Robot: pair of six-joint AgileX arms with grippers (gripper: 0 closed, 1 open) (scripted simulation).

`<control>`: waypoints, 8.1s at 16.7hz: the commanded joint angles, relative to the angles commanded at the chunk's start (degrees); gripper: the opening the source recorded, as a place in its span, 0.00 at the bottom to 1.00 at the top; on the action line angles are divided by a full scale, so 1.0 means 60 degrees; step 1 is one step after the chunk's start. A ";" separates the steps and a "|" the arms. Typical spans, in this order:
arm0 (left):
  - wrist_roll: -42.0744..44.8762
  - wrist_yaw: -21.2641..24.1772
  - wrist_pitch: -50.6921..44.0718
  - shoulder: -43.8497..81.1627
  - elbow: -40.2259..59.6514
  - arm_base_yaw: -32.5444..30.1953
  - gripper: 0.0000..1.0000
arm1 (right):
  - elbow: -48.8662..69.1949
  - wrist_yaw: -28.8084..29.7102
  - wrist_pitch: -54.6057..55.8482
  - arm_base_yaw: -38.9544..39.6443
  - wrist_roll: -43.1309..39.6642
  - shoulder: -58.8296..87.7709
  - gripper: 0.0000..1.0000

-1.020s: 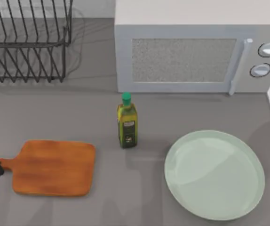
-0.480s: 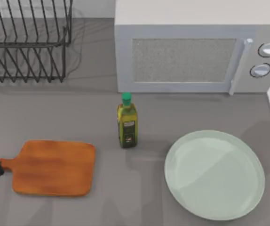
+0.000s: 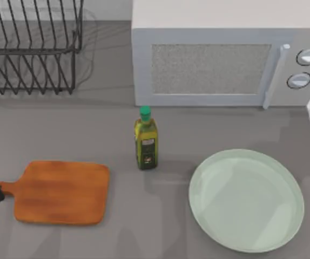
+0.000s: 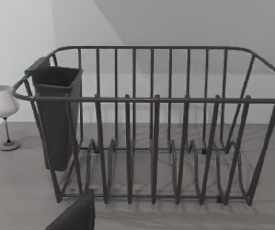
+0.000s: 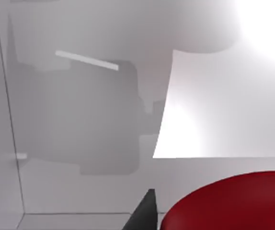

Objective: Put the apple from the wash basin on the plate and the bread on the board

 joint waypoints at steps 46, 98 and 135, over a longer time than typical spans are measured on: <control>0.0000 0.0000 0.0000 0.0000 0.0000 0.0000 1.00 | -0.0245 0.0112 -0.3172 0.8300 0.8182 -0.2925 0.83; 0.0776 -0.0014 -0.2167 0.3616 0.2992 0.0555 1.00 | -1.3619 0.0109 0.8389 0.2671 0.2428 -1.9738 1.00; 0.3703 0.0012 -0.7455 1.9622 1.2059 0.2365 1.00 | -1.3619 0.0109 0.8389 0.2671 0.2428 -1.9738 1.00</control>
